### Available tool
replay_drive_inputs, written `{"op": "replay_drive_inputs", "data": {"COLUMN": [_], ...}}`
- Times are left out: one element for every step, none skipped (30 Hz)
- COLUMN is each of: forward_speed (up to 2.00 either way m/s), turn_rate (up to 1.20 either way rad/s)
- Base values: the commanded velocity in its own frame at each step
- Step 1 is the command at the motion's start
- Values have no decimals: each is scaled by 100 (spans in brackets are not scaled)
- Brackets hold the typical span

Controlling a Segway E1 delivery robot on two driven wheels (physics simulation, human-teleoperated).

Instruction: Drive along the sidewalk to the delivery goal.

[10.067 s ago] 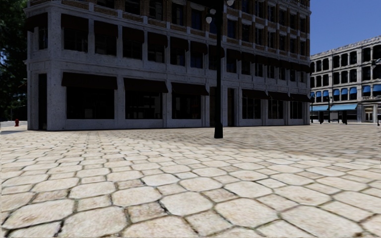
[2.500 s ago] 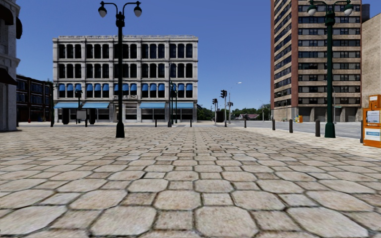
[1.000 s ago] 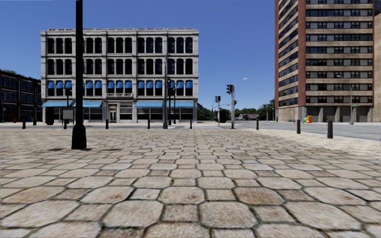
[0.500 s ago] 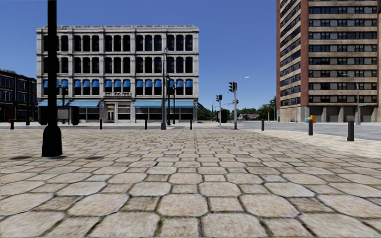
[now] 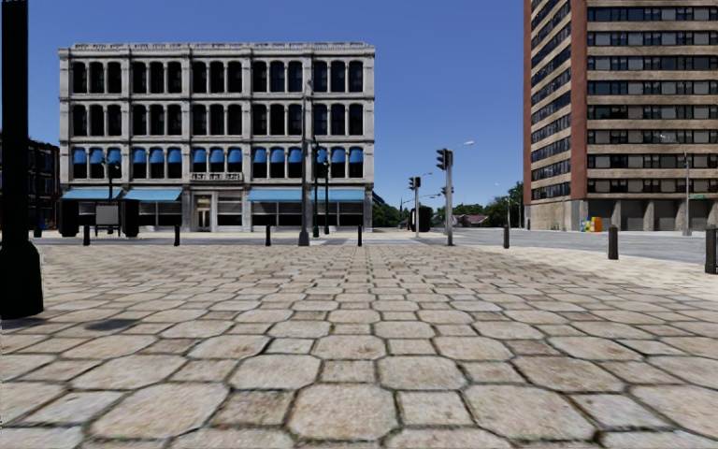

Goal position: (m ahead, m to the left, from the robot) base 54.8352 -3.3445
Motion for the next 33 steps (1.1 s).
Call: {"op": "replay_drive_inputs", "data": {"forward_speed": [200, 200, 200, 200, 200, 200, 200, 200, 200, 200, 200, 200, 200, 200, 200, 200, 200, 200, 200, 200, 200, 200, 200, 200, 200, 200, 200, 200, 200, 200, 200, 200, 200], "turn_rate": [-19, -22, -23, -23, -23, -23, -23, -23, -23, -23, -23, -23, -23, -24, -26, -28, -29, -29, -29, -29, -29, -29, -29, -29, -29, -29, -29, -29, -29, -29, -28, 0, 0]}}
